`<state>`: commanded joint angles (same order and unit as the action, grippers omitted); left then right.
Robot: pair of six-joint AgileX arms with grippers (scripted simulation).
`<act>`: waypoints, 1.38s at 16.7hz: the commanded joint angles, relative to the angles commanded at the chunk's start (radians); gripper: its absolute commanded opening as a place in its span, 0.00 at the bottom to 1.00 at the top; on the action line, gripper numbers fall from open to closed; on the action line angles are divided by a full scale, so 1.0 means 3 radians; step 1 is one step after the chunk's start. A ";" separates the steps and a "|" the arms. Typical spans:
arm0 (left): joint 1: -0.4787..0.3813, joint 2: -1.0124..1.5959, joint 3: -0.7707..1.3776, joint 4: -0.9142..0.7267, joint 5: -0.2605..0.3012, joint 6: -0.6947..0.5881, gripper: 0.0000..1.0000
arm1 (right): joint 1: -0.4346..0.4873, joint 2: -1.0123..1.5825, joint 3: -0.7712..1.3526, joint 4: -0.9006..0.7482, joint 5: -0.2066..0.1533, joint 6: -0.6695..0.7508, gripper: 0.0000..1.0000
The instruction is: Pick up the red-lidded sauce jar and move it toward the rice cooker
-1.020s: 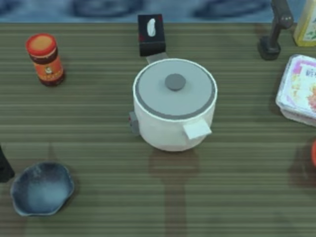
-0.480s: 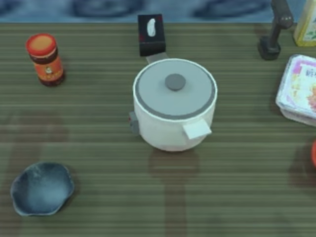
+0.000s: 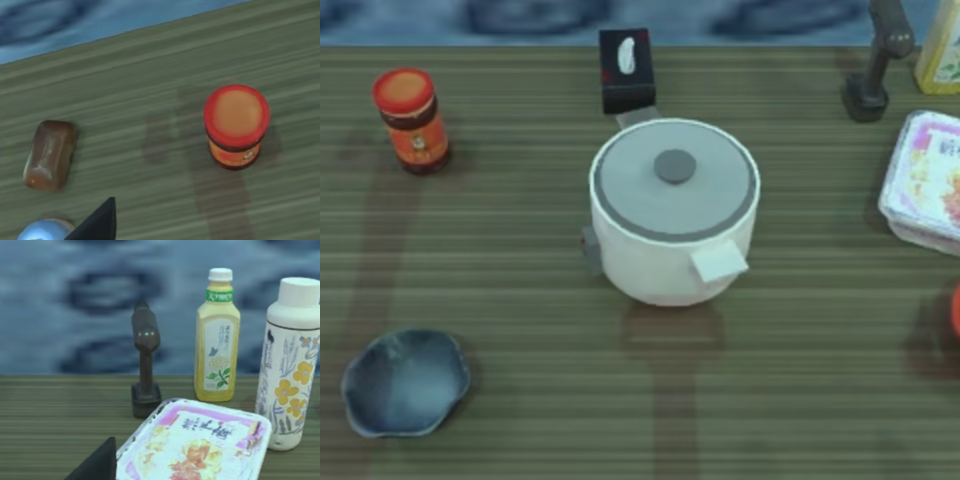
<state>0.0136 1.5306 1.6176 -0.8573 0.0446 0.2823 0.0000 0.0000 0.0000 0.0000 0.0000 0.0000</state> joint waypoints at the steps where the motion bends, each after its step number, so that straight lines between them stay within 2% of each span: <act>1: -0.0005 0.0355 0.0372 -0.0198 0.0018 0.0059 1.00 | 0.0000 0.0000 0.0000 0.0000 0.0000 0.0000 1.00; 8: -0.0038 0.2603 0.2742 -0.1449 0.0132 0.0422 1.00 | 0.0000 0.0000 0.0000 0.0000 0.0000 0.0000 1.00; 13: -0.0053 0.3701 0.3893 -0.2056 0.0188 0.0595 1.00 | 0.0000 0.0000 0.0000 0.0000 0.0000 0.0000 1.00; 17: -0.0059 0.4072 0.4277 -0.2260 0.0206 0.0654 1.00 | 0.0000 0.0000 0.0000 0.0000 0.0000 0.0000 1.00; 23: -0.0042 0.4086 0.4266 -0.2248 0.0205 0.0655 1.00 | 0.0000 0.0000 0.0000 0.0000 0.0000 0.0000 1.00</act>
<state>0.0010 2.7566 2.8972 -1.5317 0.1060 0.4787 0.0000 0.0000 0.0000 0.0000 0.0000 0.0000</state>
